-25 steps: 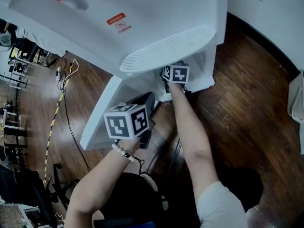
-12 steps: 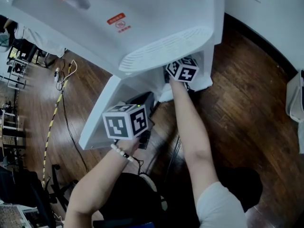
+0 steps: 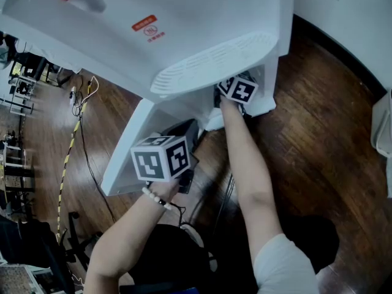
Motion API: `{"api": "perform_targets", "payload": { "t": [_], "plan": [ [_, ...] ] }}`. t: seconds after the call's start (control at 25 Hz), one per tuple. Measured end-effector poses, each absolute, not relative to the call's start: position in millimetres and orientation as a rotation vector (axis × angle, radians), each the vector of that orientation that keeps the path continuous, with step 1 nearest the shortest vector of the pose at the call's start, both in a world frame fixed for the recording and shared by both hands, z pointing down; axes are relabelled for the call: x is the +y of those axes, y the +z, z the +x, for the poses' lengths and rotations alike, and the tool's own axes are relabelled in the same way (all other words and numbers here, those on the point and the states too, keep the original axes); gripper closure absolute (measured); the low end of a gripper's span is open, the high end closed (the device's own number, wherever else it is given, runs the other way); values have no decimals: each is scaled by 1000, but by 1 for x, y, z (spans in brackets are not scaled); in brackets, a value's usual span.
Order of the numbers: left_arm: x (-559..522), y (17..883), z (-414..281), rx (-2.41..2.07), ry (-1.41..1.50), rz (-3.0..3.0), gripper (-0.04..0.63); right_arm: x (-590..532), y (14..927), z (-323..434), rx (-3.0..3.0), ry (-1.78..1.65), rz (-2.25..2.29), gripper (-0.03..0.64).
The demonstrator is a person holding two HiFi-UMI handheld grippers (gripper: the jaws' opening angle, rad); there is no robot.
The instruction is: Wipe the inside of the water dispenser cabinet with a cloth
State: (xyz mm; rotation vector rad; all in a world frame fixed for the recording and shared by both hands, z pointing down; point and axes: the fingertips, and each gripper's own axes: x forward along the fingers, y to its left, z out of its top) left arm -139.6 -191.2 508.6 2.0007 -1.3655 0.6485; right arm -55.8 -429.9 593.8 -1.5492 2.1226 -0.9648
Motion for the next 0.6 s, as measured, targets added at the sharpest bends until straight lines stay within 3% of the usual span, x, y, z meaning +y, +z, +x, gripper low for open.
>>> {"api": "perform_targets", "payload": {
  "t": [0.4,0.6],
  "plan": [
    [-193,514,-141,-1347,652,1991,597,-436,656,-38,1972,-1231,-1673,580],
    [-193,514,-140,-1342,645,1989,597,-437,647,-23,1910,-1201,-1694,580]
  ]
}}
